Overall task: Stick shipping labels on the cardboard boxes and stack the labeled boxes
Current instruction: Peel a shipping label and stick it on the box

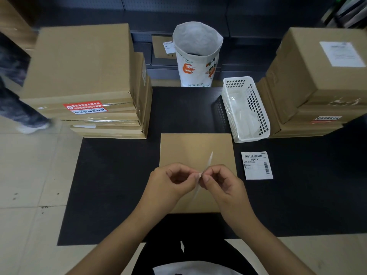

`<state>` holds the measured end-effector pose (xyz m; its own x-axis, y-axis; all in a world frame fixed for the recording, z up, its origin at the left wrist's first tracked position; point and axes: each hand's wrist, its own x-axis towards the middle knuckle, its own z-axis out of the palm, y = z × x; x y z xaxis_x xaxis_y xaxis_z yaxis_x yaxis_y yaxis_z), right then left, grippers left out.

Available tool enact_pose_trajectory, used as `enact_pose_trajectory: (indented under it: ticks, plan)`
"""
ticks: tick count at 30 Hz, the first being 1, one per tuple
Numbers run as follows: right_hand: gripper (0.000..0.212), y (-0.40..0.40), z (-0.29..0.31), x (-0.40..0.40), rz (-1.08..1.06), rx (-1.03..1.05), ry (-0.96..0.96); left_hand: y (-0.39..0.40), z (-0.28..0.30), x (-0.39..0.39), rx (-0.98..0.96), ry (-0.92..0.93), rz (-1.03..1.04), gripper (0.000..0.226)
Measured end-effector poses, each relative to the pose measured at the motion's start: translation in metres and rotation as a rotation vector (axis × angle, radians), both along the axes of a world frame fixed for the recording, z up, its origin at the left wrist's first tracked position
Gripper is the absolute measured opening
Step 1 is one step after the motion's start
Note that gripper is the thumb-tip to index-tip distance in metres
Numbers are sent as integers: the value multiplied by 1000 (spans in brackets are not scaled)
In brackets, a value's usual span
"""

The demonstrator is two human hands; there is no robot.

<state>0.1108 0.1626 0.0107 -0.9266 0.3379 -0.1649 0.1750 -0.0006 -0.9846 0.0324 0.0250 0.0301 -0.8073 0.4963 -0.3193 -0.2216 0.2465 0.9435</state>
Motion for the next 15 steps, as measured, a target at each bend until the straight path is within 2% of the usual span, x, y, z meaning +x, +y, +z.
enact_pose_trajectory:
  ticks: [3,10,15]
  plan:
    - [3,0,0,0,9,-7,-4,1,3,1,-19,49,-18,10]
    - [4,0,0,1,-25,-48,-12,4,7,1,-93,322,-79,13]
    - [17,0,0,0,-52,-20,-38,8,7,1,-117,418,-113,12]
